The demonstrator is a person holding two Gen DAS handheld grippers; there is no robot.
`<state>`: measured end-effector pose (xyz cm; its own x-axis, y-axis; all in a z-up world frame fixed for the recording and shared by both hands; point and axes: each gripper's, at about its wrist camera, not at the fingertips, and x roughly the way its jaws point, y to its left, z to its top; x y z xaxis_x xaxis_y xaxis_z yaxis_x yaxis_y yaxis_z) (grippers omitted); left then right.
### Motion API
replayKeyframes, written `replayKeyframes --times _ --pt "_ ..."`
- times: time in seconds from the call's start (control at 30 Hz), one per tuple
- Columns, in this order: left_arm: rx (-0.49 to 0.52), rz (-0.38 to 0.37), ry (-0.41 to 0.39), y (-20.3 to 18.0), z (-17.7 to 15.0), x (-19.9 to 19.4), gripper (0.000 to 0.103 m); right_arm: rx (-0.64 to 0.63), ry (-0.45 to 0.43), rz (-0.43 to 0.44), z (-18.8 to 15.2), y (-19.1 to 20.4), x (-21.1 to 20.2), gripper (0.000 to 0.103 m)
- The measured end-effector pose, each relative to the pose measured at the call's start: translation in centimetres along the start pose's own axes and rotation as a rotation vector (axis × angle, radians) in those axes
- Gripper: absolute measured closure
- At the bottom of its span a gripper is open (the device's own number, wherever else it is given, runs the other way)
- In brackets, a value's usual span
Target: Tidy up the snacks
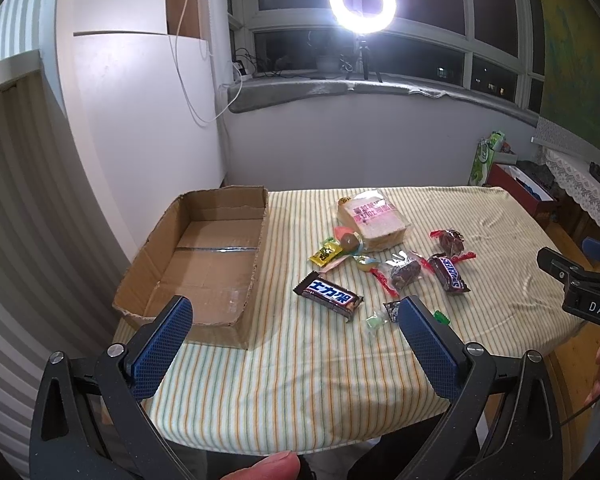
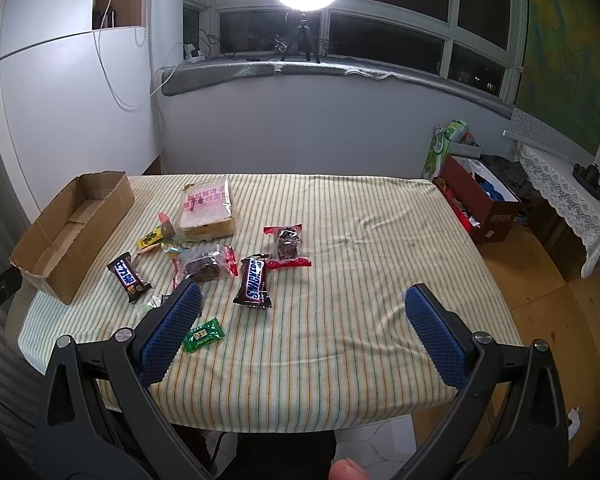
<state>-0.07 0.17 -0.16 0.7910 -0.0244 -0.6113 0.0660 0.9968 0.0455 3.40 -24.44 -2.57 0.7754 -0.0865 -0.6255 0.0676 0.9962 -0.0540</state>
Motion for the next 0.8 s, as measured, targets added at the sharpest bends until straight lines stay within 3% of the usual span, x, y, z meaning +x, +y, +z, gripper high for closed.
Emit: replayKeyframes --times 0.8 --pt "-0.008 -0.01 0.02 0.3 1.1 0.8 0.001 -0.012 -0.039 -0.024 0.5 -0.7 -2.1 0.0"
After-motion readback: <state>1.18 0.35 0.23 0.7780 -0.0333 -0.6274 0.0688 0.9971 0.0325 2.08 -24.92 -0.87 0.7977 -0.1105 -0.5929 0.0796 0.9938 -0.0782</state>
